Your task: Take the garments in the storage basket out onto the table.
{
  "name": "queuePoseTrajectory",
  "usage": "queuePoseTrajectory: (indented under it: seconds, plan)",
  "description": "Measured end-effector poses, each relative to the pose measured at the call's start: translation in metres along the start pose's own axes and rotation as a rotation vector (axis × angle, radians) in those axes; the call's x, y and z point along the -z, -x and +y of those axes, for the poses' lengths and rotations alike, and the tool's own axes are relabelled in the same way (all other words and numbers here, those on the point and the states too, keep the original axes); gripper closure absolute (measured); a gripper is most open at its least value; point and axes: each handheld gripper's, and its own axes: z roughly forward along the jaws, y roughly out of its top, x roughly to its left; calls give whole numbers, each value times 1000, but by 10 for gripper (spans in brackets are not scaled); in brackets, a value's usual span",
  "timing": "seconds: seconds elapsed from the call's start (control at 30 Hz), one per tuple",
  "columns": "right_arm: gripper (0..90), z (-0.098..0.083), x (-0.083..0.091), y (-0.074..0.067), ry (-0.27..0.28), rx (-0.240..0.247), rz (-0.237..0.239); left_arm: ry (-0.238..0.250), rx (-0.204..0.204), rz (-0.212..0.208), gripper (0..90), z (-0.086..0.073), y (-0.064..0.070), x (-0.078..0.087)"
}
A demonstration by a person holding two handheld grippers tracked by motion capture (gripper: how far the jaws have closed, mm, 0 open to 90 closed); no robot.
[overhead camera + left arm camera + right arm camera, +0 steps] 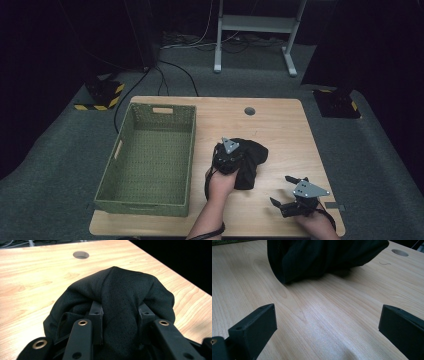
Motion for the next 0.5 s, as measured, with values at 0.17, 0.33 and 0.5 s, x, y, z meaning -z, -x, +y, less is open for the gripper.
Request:
queuePoseTrajectory:
  seconds: [0.17, 0.33, 0.5]
  plan:
    - [12, 0, 0, 0, 0, -2, 2, -23, 1, -2, 648, -2, -1, -7]
    - [12, 0, 0, 1, 4, -8, 4, -49, -2, -5, 642, -1, -1, -13]
    - [12, 0, 1, 1, 7, -8, 5, -67, 2, -5, 635, -2, -2, -18]
